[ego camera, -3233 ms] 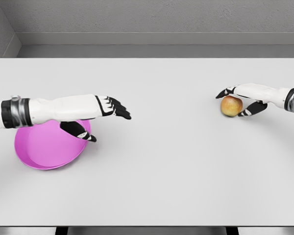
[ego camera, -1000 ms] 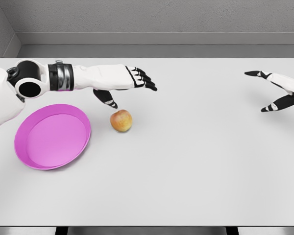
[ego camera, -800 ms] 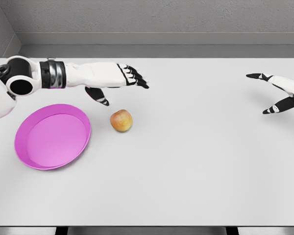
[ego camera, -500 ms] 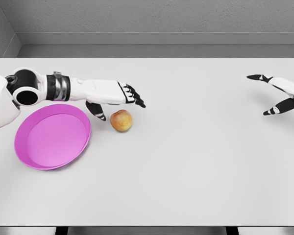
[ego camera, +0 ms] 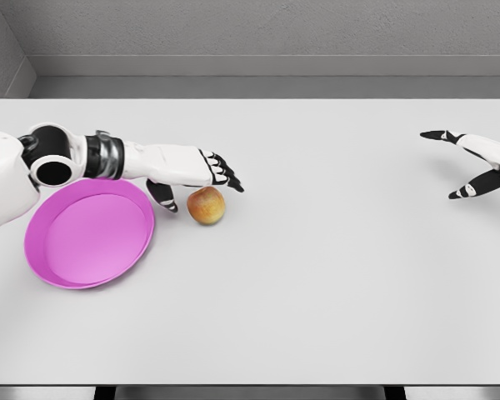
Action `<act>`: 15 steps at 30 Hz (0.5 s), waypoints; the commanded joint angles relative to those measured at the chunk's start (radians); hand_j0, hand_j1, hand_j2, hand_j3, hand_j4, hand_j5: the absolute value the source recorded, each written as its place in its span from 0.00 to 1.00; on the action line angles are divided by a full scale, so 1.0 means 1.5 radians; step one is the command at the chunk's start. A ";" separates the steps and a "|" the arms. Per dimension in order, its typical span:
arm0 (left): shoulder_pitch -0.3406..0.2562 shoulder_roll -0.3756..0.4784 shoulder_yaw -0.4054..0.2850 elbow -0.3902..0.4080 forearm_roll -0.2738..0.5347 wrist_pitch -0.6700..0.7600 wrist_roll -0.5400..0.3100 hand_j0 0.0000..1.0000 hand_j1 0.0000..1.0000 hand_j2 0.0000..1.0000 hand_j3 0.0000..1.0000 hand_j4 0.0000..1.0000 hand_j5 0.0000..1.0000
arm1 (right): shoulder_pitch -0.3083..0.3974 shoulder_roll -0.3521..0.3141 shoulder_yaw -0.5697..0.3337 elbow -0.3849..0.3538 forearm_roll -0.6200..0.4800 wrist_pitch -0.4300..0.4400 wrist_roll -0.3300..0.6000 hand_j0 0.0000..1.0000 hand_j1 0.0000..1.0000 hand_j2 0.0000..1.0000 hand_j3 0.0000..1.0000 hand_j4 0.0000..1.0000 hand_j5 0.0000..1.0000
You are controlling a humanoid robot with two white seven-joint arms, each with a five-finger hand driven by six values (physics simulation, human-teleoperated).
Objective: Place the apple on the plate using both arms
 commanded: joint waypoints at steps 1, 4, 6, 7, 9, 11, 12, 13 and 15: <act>0.000 -0.009 0.001 0.011 -0.005 0.001 0.000 1.00 1.00 1.00 1.00 1.00 1.00 | 0.000 -0.001 -0.001 0.000 -0.005 0.002 0.000 1.00 1.00 1.00 1.00 1.00 1.00; 0.001 -0.009 0.001 0.011 -0.006 0.001 0.000 1.00 1.00 1.00 1.00 1.00 1.00 | 0.000 -0.001 -0.001 -0.001 -0.005 0.002 0.000 1.00 1.00 1.00 1.00 1.00 1.00; 0.001 -0.009 0.001 0.010 -0.006 0.001 0.000 1.00 1.00 1.00 1.00 1.00 1.00 | 0.000 -0.001 -0.001 0.000 -0.005 0.002 0.000 1.00 1.00 1.00 1.00 1.00 1.00; 0.001 -0.009 0.001 0.010 -0.006 0.001 0.001 1.00 1.00 1.00 1.00 1.00 1.00 | 0.000 -0.001 -0.001 -0.001 -0.005 0.002 0.000 1.00 1.00 1.00 1.00 1.00 1.00; 0.001 -0.009 -0.014 0.010 -0.006 0.001 0.000 1.00 1.00 1.00 1.00 1.00 1.00 | 0.000 0.000 -0.001 -0.001 -0.005 0.002 0.000 1.00 1.00 1.00 1.00 1.00 1.00; 0.001 -0.009 -0.016 0.010 -0.006 0.001 0.000 1.00 1.00 1.00 1.00 1.00 1.00 | 0.001 0.000 -0.001 -0.001 -0.004 0.002 0.000 1.00 1.00 1.00 1.00 1.00 1.00; 0.001 -0.009 -0.017 0.010 -0.006 0.001 0.000 1.00 1.00 1.00 1.00 1.00 1.00 | 0.001 -0.001 -0.001 -0.001 -0.004 0.002 0.000 1.00 1.00 1.00 1.00 1.00 1.00; 0.001 -0.009 -0.019 0.010 -0.006 0.001 0.000 1.00 1.00 1.00 1.00 1.00 1.00 | 0.002 -0.001 -0.001 0.000 -0.003 0.002 0.000 1.00 1.00 1.00 1.00 1.00 1.00; 0.001 -0.010 -0.024 0.010 -0.006 0.001 0.000 1.00 1.00 1.00 1.00 1.00 1.00 | 0.001 -0.001 -0.001 -0.001 -0.004 0.002 0.000 1.00 1.00 1.00 1.00 1.00 1.00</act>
